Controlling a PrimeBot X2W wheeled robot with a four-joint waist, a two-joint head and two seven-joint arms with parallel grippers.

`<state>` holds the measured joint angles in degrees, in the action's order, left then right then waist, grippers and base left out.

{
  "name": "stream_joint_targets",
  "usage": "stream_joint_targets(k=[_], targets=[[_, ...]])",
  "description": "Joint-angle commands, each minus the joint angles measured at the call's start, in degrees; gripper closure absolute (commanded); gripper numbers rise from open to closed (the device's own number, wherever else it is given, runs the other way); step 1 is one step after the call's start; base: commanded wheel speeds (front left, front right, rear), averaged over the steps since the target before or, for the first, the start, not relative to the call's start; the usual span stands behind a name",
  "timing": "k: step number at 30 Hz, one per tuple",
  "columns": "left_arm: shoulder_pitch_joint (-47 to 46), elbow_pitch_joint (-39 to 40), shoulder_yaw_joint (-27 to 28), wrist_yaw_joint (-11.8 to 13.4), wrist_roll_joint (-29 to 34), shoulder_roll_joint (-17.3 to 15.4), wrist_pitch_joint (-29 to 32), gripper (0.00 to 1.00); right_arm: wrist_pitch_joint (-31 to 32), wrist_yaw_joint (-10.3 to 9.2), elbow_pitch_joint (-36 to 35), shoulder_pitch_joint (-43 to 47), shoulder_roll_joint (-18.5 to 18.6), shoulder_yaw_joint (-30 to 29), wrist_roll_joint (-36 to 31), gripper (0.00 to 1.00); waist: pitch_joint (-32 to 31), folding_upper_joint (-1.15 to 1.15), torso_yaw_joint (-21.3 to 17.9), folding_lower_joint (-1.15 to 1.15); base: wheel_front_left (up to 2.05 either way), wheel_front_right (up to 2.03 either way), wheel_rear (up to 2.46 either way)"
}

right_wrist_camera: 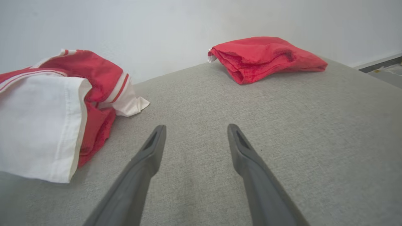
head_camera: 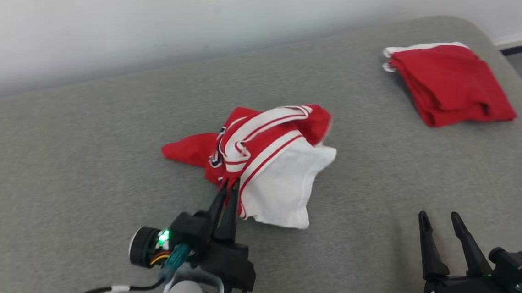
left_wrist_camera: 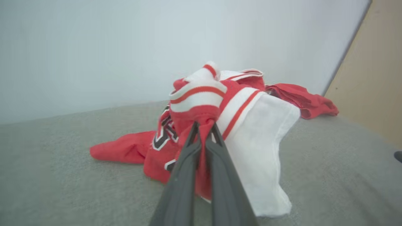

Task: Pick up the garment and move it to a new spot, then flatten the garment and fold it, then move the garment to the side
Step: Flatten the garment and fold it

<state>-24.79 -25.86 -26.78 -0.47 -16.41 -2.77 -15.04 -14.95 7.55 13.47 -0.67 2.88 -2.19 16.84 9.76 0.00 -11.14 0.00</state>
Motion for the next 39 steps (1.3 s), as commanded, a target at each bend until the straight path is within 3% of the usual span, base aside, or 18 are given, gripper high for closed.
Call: stream_joint_targets(k=[1, 10, 18, 22, 27, 28, 29, 30, 39], targets=[[3.2, 3.0, 1.7, 0.4, -0.2, -0.8, -0.2, 1.0, -0.2, -0.11, -0.4, 0.5, -0.1, -0.2, -0.6, 0.0, -0.9, 0.0, 7.2, 0.0, 0.0, 0.0, 0.0], [13.1, 11.4, 5.3, 1.6, -2.6, -5.5, 1.0, 1.0, -0.2, -0.11, -0.5, -0.1, -0.1, -0.4, -1.0, 0.0, -0.2, 0.0, 14.4, 0.0, 0.0, 0.0, 0.0], [20.6, 19.1, 9.9, 5.5, -5.1, -8.8, 3.3, 1.0, -0.2, -0.11, -0.4, -0.6, 0.0, -0.3, -0.7, 0.0, 1.4, 0.0, 14.8, 0.0, 0.0, 0.0, 0.0], [23.0, 18.5, 11.4, 6.9, -5.0, -10.6, 3.6, 1.0, -0.2, -0.11, -0.1, -0.9, -0.1, -0.1, -0.5, 0.0, 1.8, 0.0, 13.9, 0.0, 0.0, 0.0, 0.0], [22.7, 14.2, 11.7, 6.1, -6.3, -10.4, 2.8, 1.0, -0.2, -0.11, 0.6, -0.6, -0.1, -0.1, -0.4, 0.0, 0.7, 0.0, 12.9, 0.0, 0.0, 0.0, 0.0], [22.2, 13.2, 11.5, 6.1, -5.7, -10.7, 2.6, 0.78, -0.2, -0.11, 0.7, -0.5, -0.1, -0.2, -0.5, 0.0, 0.5, 0.0, 12.8, 0.0, 0.0, 0.0, 0.0], [21.4, 12.6, 11.5, 6.2, -5.4, -10.7, 2.2, 0.33, -0.2, -0.11, 0.7, -0.4, 0.0, -0.4, -0.5, 0.0, 0.4, 0.0, 12.8, 0.0, 0.0, 0.0, 0.0], [20.9, 12.1, 11.7, 6.3, -5.4, -10.5, 1.8, 0.0, -0.2, -0.11, 0.7, -0.3, 0.0, -0.6, -0.6, 0.0, 0.1, 0.0, 12.8, 0.0, 0.0, 0.0, 0.0], [21.5, 19.1, 13.8, 5.7, -3.5, -9.2, -0.2, 0.0, -0.2, -0.11, 0.6, 1.4, -0.1, -0.9, -0.5, 0.0, -1.8, 0.0, 14.5, 0.0, 0.0, 0.0, 0.0]])
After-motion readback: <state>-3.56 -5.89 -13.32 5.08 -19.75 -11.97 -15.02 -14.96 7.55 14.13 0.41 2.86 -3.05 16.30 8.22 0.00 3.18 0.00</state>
